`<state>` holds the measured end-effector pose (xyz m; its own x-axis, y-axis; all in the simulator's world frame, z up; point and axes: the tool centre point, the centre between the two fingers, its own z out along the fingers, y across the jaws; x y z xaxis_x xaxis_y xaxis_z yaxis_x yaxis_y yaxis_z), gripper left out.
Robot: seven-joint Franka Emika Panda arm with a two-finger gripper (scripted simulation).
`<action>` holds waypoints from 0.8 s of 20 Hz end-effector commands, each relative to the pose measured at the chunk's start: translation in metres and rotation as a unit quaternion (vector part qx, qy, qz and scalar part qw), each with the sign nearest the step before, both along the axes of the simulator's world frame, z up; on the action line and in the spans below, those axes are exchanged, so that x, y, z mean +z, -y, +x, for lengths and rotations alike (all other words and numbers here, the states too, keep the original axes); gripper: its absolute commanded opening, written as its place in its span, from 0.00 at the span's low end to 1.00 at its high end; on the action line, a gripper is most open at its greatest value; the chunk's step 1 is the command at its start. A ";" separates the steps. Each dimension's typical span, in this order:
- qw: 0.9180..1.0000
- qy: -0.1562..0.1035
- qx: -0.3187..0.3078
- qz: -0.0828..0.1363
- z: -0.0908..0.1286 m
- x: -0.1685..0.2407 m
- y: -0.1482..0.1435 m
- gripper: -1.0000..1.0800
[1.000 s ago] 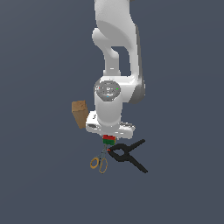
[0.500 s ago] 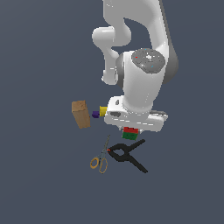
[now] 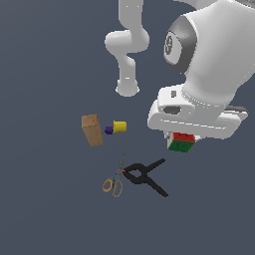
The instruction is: Pick up a designated object from a clutter of objects.
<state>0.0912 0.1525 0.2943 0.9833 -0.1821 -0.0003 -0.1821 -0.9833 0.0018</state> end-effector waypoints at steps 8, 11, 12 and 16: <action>1.000 0.000 0.000 0.001 0.013 0.055 -0.049 0.00; 1.000 0.000 0.000 0.001 0.016 0.064 -0.057 0.00; 1.000 0.000 0.000 0.001 0.017 0.067 -0.060 0.00; 1.000 0.000 0.000 0.001 0.019 0.074 -0.066 0.00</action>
